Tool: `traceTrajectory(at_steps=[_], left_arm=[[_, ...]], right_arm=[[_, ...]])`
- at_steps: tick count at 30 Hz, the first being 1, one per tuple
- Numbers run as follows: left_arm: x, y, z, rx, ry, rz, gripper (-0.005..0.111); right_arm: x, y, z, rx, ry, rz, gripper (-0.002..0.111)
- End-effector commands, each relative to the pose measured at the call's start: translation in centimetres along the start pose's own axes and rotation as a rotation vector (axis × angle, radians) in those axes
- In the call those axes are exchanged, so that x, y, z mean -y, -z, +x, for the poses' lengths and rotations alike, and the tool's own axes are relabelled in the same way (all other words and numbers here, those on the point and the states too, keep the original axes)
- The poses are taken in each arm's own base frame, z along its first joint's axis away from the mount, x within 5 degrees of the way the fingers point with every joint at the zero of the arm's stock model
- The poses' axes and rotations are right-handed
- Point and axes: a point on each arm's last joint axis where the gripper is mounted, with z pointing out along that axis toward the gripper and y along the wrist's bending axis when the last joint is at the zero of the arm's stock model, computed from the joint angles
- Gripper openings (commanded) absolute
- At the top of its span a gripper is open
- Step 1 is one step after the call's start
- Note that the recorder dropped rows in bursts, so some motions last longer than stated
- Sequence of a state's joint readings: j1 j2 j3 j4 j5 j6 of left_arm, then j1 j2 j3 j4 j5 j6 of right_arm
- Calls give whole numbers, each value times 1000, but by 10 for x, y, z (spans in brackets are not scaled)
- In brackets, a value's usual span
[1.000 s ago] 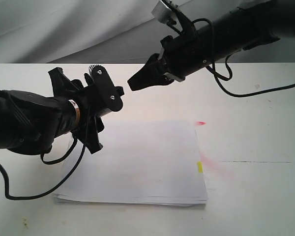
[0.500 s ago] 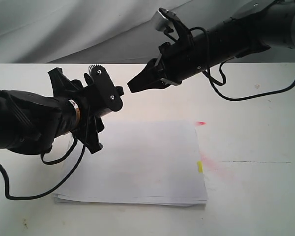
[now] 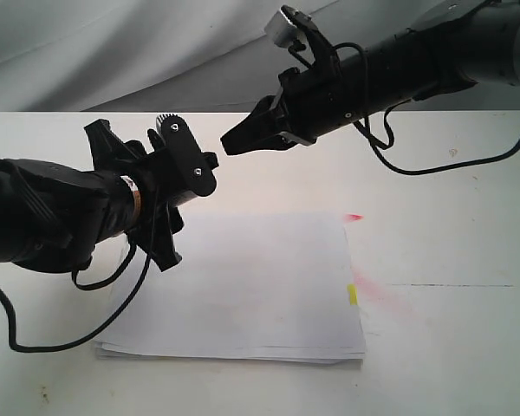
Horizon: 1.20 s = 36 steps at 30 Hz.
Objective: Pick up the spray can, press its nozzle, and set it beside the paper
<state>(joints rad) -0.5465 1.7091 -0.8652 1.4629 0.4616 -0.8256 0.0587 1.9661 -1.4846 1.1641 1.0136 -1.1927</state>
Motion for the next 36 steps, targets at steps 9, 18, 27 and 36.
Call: traceTrajectory(at_steps=[9,18,27,36], left_arm=[[-5,3,-3,2,2,-30,0],[-7,3,-1,-18,-20,-51,0],[-7,3,-1,-18,-20,-51,0],[-7,3,-1,-18,-20,-51,0]], right_arm=[[-22,-29,-8,-8,82,56,0],[-24,-31,-9,4,71,49,0],[-26,-32,-10,8,67,41,0],[-28,-33,-10,13,64,35,0]])
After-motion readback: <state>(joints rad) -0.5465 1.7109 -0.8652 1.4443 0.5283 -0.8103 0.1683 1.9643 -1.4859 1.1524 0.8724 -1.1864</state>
